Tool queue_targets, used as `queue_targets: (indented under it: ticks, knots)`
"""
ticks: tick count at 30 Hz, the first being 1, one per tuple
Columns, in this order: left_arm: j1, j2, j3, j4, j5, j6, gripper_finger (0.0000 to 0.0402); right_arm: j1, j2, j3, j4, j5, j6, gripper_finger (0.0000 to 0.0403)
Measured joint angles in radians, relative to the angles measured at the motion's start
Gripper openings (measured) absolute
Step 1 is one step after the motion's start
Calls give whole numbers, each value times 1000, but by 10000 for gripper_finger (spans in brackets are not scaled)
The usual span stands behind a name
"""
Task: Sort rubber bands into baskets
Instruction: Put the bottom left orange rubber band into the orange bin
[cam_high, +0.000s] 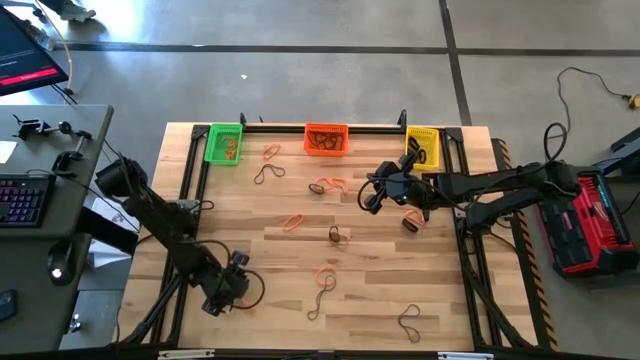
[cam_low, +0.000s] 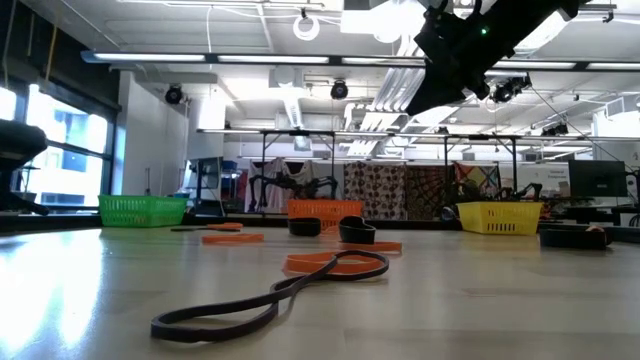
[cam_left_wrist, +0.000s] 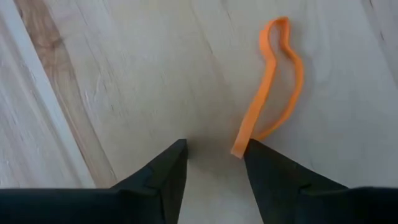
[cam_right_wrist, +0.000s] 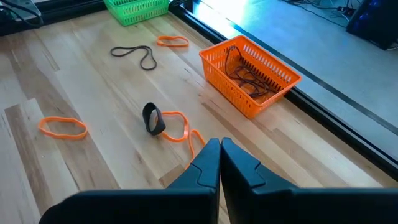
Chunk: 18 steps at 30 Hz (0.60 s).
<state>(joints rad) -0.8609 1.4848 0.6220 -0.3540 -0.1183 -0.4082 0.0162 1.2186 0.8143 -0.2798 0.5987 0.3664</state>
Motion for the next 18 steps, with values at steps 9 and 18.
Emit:
queue_targets:
  ticks: [9, 18]
  knots:
    - [-17, 3, 0, 28, 0, 9, 79, 0, 0, 0, 0, 0, 0, 0]
    - [2, -5, 77, -39, 8, 39, 5, 0, 0, 0, 0, 0, -2, 0]
